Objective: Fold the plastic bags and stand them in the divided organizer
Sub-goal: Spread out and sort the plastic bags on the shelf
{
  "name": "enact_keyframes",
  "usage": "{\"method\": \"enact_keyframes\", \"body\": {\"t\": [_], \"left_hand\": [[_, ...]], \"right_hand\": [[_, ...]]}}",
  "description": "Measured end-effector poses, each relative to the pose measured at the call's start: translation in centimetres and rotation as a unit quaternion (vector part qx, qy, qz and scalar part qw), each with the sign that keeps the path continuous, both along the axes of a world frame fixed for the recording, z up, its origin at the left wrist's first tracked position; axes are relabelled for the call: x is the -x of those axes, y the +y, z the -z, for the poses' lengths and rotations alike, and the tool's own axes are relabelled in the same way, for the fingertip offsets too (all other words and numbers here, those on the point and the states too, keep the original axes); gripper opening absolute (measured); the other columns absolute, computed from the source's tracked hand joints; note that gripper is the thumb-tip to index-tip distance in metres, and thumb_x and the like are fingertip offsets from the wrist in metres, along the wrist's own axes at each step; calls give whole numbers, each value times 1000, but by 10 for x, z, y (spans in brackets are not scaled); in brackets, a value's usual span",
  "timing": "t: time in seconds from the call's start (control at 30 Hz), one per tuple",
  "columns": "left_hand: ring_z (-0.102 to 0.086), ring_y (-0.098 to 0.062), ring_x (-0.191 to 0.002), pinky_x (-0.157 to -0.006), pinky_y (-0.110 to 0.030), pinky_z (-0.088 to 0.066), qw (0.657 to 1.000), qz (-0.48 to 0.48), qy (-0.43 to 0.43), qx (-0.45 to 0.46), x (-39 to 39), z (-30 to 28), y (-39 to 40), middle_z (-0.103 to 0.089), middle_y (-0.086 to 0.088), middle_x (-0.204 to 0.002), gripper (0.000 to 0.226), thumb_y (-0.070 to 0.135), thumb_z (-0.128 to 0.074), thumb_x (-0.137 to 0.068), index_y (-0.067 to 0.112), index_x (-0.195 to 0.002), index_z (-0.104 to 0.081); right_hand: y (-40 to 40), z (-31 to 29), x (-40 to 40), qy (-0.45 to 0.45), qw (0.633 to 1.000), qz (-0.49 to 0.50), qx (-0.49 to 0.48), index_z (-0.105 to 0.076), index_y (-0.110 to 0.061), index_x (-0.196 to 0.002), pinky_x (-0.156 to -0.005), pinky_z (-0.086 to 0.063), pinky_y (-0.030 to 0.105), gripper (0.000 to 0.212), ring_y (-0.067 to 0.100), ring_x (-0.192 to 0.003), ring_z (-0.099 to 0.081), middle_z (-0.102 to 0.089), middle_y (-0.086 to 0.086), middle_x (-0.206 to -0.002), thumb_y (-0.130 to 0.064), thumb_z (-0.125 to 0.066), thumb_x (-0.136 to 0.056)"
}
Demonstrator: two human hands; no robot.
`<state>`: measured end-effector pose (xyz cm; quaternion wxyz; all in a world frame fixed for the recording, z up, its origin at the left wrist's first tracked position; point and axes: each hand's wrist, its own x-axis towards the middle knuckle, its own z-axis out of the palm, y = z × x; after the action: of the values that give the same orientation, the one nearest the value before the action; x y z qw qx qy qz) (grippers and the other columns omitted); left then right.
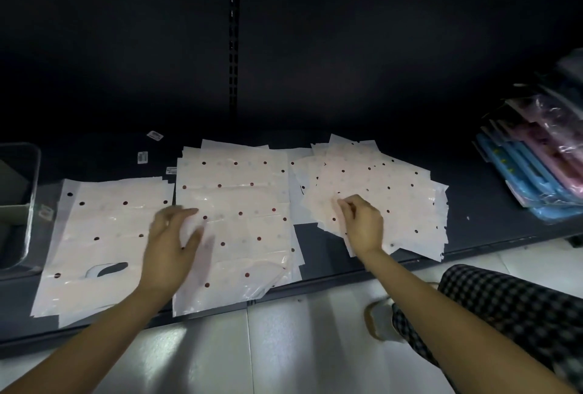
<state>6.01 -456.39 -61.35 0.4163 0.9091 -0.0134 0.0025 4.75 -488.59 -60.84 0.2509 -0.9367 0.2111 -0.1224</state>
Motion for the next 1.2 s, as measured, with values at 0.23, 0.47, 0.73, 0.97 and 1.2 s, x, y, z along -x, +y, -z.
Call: {"method": "enact_keyframes", "body": {"t": [0.23,0.47,0.73,0.97,1.2], "left_hand": [[-36,-1,-126,-103,-19,-35,938,185,206,208,25,-27,-39,-33,17,-140,88,28,-77,-74,32,-145,-26],[-43,-13,-129,-107,-33,-38,938,152,198,240,25,-44,-38,-46,5,-140,85,25,-76,-77,25,-146,-26],[-54,-12,-112,-93,-28,-47,936,133,202,254,28,-51,-14,-58,3,-120,64,16,-74,-80,19,-135,-41],[-68,-21,-88,-78,-33,-56,916,177,290,214,10,-53,54,-71,-6,-99,26,6,-68,-85,16,-108,-65],[-63,-20,-78,-69,-24,-47,948,163,218,164,-9,-52,58,-69,-3,-89,21,5,-62,-88,16,-106,-66]], "right_hand": [[115,-34,-18,2,918,-32,-396,-62,-14,-70,-64,-49,17,17,9,-64,-59,-64,-3,-68,-19,-70,-83],[147,-61,-19,48,908,-70,-411,-52,-16,-59,-55,-43,22,33,5,-46,-52,-54,-7,-49,-26,-82,-70],[164,-74,-21,159,909,-250,-292,-39,-18,-54,-47,-28,18,47,2,-41,-32,-35,-10,-48,-38,-77,-74],[157,-86,-43,232,888,-313,-246,-61,-18,-77,-69,-46,24,15,8,-63,-55,-57,-4,-67,-11,-75,-78],[195,-64,-46,171,885,-350,-255,-63,-22,-108,-76,-44,12,26,4,-79,-58,-65,-2,-90,-9,-65,-86]]}}
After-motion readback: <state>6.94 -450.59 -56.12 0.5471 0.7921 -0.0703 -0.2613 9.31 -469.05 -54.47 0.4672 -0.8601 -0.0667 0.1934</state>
